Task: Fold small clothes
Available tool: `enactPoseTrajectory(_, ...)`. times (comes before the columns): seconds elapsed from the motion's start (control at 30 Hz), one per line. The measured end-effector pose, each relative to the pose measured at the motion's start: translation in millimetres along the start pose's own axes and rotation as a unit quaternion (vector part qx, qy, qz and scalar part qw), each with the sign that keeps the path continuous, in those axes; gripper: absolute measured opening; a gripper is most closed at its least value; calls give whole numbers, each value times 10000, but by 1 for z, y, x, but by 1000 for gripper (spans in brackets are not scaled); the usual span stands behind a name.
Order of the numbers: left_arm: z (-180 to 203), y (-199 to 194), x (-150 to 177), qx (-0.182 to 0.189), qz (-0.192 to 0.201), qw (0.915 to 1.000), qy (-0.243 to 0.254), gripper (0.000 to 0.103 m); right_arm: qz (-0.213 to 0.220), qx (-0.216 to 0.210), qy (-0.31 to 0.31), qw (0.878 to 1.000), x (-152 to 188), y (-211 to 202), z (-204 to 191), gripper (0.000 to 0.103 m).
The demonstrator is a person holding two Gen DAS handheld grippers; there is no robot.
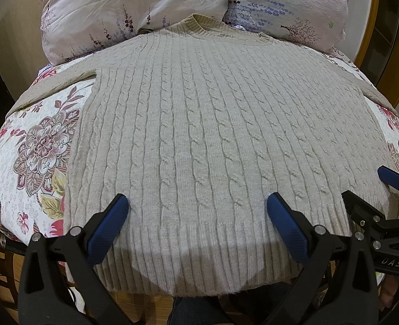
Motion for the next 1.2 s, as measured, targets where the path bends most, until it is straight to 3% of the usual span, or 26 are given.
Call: enactPoseTrajectory(1.2, 0, 0, 0, 1, -7, 10000, 0, 101, -154, -83, -73, 9998, -1, 2, 1, 102)
Point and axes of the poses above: each gripper's, at about its wrist camera, not at the fingertips, and y roughly the way its jaws point, z to its right, x to its underside, the point moved 10 cm from there along y, roughly the way its jaws point, and after that the axes turned 14 degrees about -x, right-handed, at the moved point
